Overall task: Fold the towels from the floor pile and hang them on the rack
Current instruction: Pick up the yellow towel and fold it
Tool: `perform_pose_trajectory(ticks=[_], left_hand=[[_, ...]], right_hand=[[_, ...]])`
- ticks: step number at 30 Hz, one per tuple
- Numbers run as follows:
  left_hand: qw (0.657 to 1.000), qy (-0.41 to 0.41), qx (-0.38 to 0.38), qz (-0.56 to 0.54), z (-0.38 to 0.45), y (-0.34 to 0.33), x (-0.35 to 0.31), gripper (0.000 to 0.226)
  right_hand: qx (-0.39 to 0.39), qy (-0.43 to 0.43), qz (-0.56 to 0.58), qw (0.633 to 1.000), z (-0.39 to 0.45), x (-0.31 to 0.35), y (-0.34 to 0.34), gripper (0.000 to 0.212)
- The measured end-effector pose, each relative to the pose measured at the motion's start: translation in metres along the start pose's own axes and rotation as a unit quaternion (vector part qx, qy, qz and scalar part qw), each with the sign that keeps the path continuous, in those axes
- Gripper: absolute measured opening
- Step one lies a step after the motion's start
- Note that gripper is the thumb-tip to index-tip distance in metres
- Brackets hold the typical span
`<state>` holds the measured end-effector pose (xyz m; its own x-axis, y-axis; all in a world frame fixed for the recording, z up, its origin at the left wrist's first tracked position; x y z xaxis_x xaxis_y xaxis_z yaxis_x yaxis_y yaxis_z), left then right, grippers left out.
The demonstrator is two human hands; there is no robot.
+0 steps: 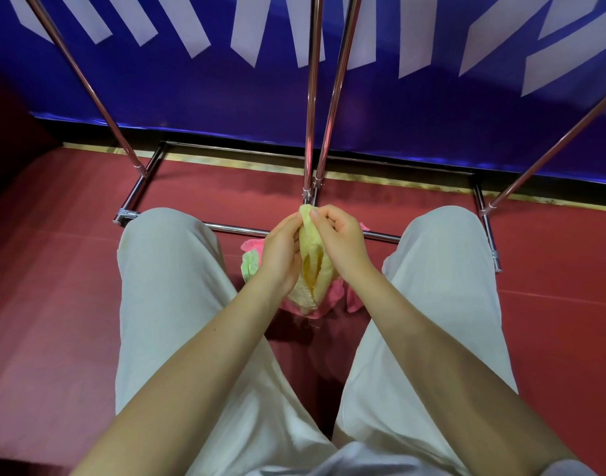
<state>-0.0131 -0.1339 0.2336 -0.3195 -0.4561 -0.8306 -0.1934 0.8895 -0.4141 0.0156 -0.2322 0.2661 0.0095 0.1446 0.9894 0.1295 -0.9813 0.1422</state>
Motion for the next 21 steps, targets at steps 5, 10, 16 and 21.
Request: perform_pose_trajectory(ticks=[5, 10, 16, 21], left_hand=[[1.0, -0.02, -0.009, 0.019, -0.002, -0.004, 0.0, 0.027], [0.999, -0.031, -0.028, 0.008, -0.002, 0.006, 0.0, 0.016], [0.997, -0.05, -0.066, -0.001, -0.003, 0.017, -0.017, 0.023], [0.988, -0.099, -0.116, -0.004, 0.003, 0.048, -0.046, 0.023]], right_hand=[[-0.032, -0.011, 0.014, 0.999, -0.001, -0.007, 0.007, 0.019], [-0.015, -0.017, 0.017, 1.0, -0.002, -0.011, 0.001, 0.02], [0.056, -0.023, 0.007, 0.998, 0.001, -0.013, -0.009, 0.027], [0.116, -0.003, -0.058, 0.992, -0.004, -0.014, -0.011, 0.031]])
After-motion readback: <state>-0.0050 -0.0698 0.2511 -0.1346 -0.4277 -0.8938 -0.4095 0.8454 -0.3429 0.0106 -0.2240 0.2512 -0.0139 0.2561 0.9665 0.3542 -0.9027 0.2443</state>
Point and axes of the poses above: each hand's wrist, its own z-axis towards the middle knuckle, its own y-axis out of the back of the hand, x = y × z, the point moved 10 cm from there along z, towards the middle knuckle, and after that the axes turned 3 degrees about x, right-handed, at the moved point
